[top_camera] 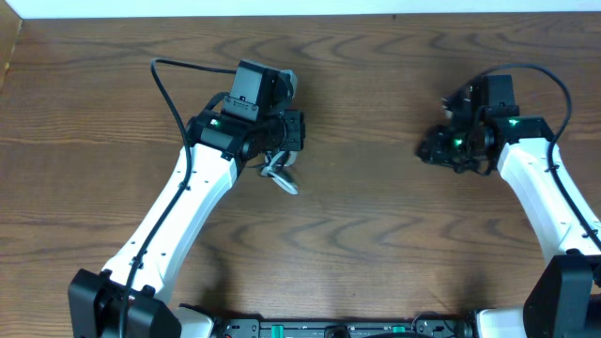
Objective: Untangle cables
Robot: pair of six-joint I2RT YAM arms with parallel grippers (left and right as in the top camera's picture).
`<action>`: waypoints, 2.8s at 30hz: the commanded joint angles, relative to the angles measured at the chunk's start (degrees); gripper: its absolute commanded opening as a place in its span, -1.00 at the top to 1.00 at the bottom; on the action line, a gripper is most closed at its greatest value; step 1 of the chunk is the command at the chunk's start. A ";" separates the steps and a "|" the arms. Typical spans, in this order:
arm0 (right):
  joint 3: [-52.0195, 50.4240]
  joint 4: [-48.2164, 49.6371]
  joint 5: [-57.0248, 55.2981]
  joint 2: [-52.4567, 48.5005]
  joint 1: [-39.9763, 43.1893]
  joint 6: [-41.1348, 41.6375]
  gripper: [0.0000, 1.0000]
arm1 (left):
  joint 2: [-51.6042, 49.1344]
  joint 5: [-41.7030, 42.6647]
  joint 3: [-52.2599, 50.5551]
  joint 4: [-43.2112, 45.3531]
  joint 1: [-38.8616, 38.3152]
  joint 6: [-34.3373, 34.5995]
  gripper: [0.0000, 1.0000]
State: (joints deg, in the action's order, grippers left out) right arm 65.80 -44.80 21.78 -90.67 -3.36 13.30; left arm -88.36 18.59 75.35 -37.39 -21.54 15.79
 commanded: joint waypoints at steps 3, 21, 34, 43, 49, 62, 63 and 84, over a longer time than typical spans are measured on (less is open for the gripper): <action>0.09 5.25 27.96 0.68 -2.40 -4.76 0.06 | 1.57 17.66 0.55 5.01 0.00 -5.31 0.85; 0.07 22.03 11.52 -2.80 -17.57 27.39 -0.11 | 1.57 26.40 0.55 8.39 -0.09 -1.73 0.85; 0.07 24.94 3.80 -12.96 -20.15 33.86 0.68 | 1.60 26.40 0.55 8.44 0.28 -1.70 0.85; 0.07 11.37 -3.50 -13.97 -12.44 21.16 0.98 | 1.62 25.70 0.55 7.63 8.52 -1.75 0.85; 0.09 5.40 -4.22 -13.92 -3.23 12.83 0.98 | 1.60 19.17 0.52 1.75 16.87 -1.99 0.85; 0.09 2.03 6.58 -11.91 13.27 3.19 0.98 | 1.55 -3.58 0.52 -9.73 20.50 -5.25 0.85; 0.09 1.88 8.72 -11.02 14.60 2.32 0.98 | 1.55 -4.85 0.52 -9.88 20.50 -5.22 0.85; 0.09 12.00 36.46 14.43 6.51 11.58 0.98 | 1.55 30.01 0.52 -4.00 7.23 -13.81 -0.04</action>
State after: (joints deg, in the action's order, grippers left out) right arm 65.78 -32.93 62.04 -78.11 4.49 17.21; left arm -88.07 42.87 74.98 -42.96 -10.74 3.90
